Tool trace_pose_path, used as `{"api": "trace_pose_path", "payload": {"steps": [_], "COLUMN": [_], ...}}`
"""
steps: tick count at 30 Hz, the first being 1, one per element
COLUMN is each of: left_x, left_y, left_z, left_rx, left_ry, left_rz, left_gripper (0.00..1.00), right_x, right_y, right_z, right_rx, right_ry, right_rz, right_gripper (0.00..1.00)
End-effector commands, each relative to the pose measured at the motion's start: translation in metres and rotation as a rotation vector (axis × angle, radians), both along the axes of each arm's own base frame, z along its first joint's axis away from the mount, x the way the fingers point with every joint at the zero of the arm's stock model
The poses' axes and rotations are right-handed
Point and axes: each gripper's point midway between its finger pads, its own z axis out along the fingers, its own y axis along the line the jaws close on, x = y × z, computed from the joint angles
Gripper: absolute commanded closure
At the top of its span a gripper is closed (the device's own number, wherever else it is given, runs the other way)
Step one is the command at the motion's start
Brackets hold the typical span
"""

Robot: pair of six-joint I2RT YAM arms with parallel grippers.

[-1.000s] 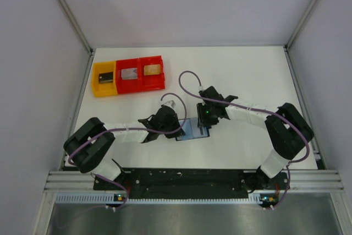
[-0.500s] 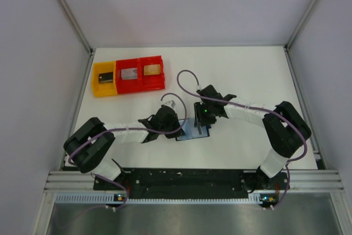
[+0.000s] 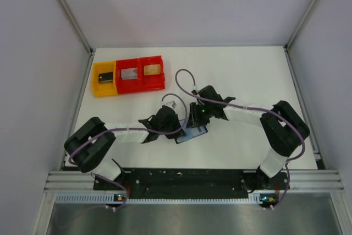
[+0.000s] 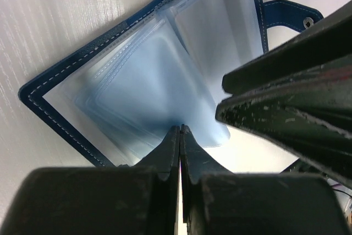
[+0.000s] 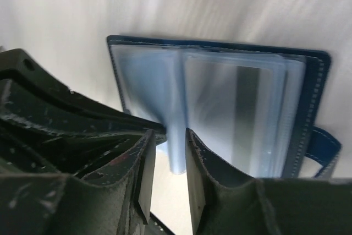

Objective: Take the credit cards out of the card holder
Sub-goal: Remove the credit card from the card holder.

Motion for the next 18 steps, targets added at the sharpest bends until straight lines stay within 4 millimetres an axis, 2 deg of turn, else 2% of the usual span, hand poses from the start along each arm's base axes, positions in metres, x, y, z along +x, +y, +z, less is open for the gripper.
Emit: {"api": "trace_pose_path", "payload": {"steps": [1, 3, 5, 9, 11, 15, 18], "left_x": [-0.021, -0.021, -0.021, -0.021, -0.019, -0.017, -0.023], "left_y": [0.023, 0.023, 0.024, 0.027, 0.031, 0.035, 0.041], "left_z": [-0.035, -0.035, -0.035, -0.031, -0.028, -0.025, -0.028], "left_rx": [0.119, 0.119, 0.119, 0.123, 0.133, 0.159, 0.192], "left_ry": [0.079, 0.079, 0.077, 0.063, 0.052, 0.026, 0.046], "left_rz": [-0.005, -0.005, -0.001, 0.009, 0.016, 0.019, 0.012], "left_gripper": [1.00, 1.00, 1.00, 1.00, 1.00, 1.00, 1.00], "right_x": [-0.004, -0.003, 0.000, 0.013, 0.012, 0.007, 0.002], "right_y": [0.026, 0.028, 0.021, -0.016, -0.030, -0.042, -0.044], "right_z": [0.026, 0.030, 0.028, 0.023, 0.020, 0.017, 0.010], "right_rx": [0.144, 0.154, 0.113, -0.068, -0.131, -0.187, -0.205], "right_ry": [-0.002, -0.009, -0.025, -0.114, -0.125, -0.126, -0.103], "right_rz": [0.056, 0.065, 0.044, -0.063, -0.083, -0.088, -0.095], "right_gripper": [0.74, 0.75, 0.75, 0.71, 0.68, 0.66, 0.66]}}
